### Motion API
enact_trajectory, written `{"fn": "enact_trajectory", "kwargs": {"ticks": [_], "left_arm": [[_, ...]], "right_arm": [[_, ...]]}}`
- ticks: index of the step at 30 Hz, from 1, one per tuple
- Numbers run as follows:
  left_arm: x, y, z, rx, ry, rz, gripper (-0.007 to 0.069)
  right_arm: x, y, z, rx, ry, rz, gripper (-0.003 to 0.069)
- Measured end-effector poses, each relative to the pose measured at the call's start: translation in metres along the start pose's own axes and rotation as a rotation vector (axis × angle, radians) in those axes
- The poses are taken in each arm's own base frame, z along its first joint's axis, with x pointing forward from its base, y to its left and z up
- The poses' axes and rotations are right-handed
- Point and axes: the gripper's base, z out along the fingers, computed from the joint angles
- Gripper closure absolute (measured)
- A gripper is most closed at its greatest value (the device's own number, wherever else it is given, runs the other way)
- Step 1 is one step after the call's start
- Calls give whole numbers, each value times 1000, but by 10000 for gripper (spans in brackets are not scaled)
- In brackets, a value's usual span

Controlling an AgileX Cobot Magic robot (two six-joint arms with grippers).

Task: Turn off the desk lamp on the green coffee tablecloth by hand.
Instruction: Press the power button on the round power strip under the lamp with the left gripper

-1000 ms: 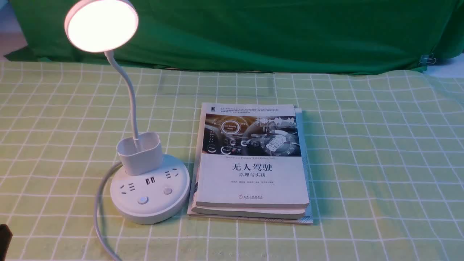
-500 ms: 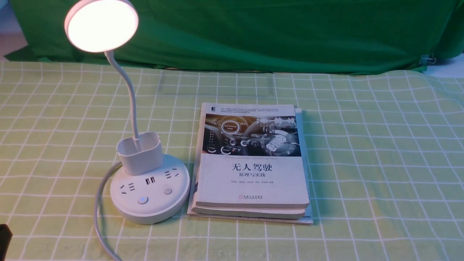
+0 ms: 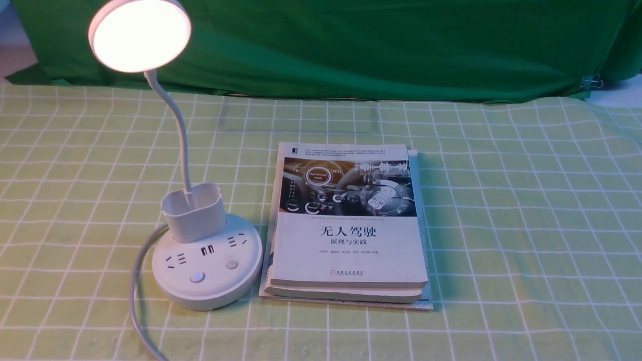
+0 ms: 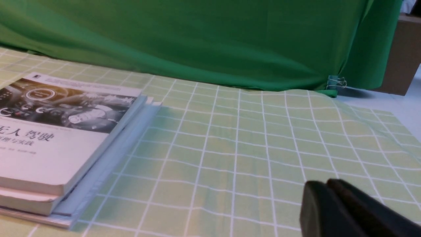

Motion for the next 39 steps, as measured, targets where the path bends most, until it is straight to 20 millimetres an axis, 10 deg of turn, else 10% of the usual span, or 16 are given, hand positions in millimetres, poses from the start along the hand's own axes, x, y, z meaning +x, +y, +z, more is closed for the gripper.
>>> {"fn": "enact_trajectory", "kwargs": {"ticks": [6, 17, 39], "left_arm": [[-11, -13, 3, 6, 64, -26, 620], [-31, -53, 60, -76, 746, 322, 620], [49, -95, 133, 75, 1549, 675, 620]], "right_arm": [[0, 0, 0, 0, 0, 0, 630], [0, 0, 0, 0, 0, 0, 630], [0, 0, 0, 0, 0, 0, 630]]}}
